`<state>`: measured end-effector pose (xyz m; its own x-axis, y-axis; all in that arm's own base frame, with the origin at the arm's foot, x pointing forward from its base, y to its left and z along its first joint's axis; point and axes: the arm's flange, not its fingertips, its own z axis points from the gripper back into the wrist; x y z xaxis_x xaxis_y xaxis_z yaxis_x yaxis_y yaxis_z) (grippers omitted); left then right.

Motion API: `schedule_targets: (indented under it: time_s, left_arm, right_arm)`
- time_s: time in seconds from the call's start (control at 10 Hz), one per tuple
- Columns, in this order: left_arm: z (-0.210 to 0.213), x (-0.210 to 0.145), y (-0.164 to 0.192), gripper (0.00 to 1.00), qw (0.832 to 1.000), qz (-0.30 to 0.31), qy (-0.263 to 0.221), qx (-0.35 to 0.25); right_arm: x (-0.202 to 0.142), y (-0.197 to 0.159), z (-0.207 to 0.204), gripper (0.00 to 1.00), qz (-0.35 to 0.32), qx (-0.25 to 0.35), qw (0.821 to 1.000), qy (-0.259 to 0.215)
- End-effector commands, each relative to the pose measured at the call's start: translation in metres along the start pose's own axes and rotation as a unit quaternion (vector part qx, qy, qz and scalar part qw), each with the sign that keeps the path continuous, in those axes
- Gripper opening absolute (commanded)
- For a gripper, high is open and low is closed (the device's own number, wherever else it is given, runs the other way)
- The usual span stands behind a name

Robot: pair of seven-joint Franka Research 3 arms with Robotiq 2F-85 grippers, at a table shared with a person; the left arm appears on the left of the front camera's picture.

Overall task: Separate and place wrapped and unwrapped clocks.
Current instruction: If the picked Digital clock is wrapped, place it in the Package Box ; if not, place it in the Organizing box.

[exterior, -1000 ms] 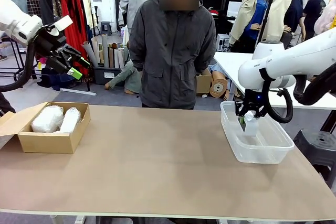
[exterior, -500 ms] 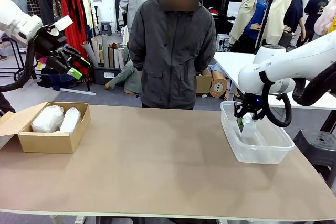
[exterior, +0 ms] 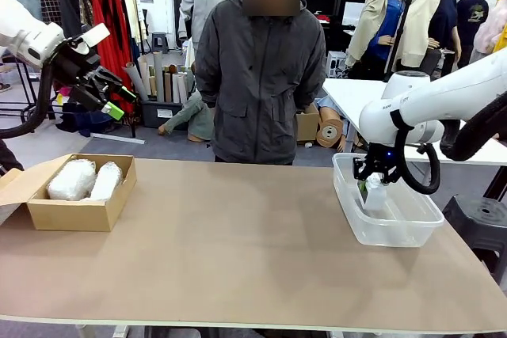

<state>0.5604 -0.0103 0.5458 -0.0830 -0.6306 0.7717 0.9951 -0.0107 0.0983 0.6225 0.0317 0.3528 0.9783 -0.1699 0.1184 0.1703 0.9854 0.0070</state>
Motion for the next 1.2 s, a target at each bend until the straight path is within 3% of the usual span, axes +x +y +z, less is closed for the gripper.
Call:
schedule_targets:
  time_s: [0.0,0.4,0.5,0.7,1.0,1.1]
  left_arm:
    - [0.0015,0.0016,-0.0005,1.0,1.0,0.0,-0.005,0.003]
    - [0.0015,0.0016,-0.0005,1.0,1.0,0.0,-0.005,0.003]
    - [0.0015,0.0016,-0.0005,1.0,1.0,0.0,-0.005,0.003]
    - [0.0015,0.0016,-0.0005,1.0,1.0,0.0,-0.005,0.003]
    - [0.0015,0.0016,-0.0005,1.0,1.0,0.0,-0.005,0.003]
    - [0.0015,0.0016,-0.0005,1.0,1.0,0.0,-0.005,0.003]
  right_arm:
    - [-0.0004,0.0004,-0.0046,0.0,-0.014,-0.008,1.0,-0.008]
    - [0.006,-0.0015,-0.0133,0.0,-0.021,-0.018,1.0,0.003]
    - [0.007,-0.0017,-0.0128,0.08,-0.022,-0.019,1.0,0.004]
    - [0.0077,-0.003,-0.0128,0.41,-0.022,-0.02,0.999,0.011]
    - [0.0082,-0.0045,-0.0131,0.98,-0.024,-0.024,0.999,0.012]
    - [0.008,-0.0043,-0.0131,1.0,-0.023,-0.026,0.999,0.012]
